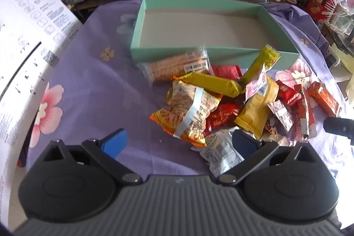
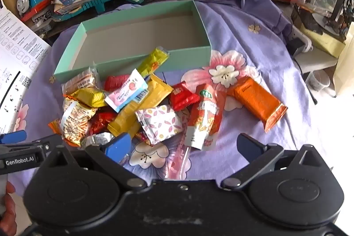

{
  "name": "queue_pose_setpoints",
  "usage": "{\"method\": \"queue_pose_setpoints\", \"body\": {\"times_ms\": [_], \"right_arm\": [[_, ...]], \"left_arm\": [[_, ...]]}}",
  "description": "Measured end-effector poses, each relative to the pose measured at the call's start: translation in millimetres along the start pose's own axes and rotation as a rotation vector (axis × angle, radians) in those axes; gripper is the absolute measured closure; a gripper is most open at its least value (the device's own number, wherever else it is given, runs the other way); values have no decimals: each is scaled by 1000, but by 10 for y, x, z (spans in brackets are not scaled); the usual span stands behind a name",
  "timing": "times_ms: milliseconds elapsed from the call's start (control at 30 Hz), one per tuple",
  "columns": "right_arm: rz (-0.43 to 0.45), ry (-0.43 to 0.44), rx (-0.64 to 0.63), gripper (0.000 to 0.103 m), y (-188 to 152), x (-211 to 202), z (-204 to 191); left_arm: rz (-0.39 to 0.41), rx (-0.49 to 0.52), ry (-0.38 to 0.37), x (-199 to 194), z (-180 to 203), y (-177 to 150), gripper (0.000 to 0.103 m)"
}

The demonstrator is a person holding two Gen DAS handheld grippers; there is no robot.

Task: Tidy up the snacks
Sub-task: 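Grasp the orange cracker bag with the left tool while the right tool grasps the silver foil packet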

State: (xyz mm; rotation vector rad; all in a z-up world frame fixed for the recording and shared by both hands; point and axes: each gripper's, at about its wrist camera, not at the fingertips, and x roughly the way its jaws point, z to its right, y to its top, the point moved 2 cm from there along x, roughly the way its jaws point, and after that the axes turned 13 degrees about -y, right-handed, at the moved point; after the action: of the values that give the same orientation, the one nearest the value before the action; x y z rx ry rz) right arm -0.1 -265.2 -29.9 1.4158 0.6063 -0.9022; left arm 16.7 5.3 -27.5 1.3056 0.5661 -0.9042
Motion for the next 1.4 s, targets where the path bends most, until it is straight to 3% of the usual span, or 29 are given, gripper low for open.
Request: {"method": "queue_pose_setpoints", "body": {"times_ms": [233,533,700,767,800,867,900,933,1033,1100,1233,1333,1400], "right_arm": [[-23,35,-21,0,-39,112,22],[-36,109,0,0,-47,267,-19],[-86,184,45,0,-36,329,-51],[-73,170,19,0,-21,323,-111],[-71,181,10,0,-18,308,-139],[-37,194,-40,0,-5,292,-231],[-21,200,-75,0,-4,285,-297],[-1,200,-115,0,-7,278,-376],[-7,223,-201,0,-8,282,-583],[12,250,-235,0,32,285,-744],[-36,318,-288,0,43,312,-1039],[-22,342,-331,0,1,278,-1268],[-58,335,-352,1,-29,364,-1337]], "left_arm": [[-21,12,-7,173,58,-75,0],[-18,59,86,461,0,120,0],[-33,75,44,676,60,182,1],[-25,82,26,731,82,194,13],[-25,89,19,747,90,189,31],[-23,106,34,729,80,169,36],[-26,111,32,703,62,163,43],[-23,107,11,674,43,159,57],[-69,82,0,603,-82,109,58],[-99,50,5,549,-215,58,70],[-137,-14,-13,413,-464,-52,69],[-107,-27,-7,353,-574,-88,68],[-92,-32,0,344,-625,-92,60]]}}
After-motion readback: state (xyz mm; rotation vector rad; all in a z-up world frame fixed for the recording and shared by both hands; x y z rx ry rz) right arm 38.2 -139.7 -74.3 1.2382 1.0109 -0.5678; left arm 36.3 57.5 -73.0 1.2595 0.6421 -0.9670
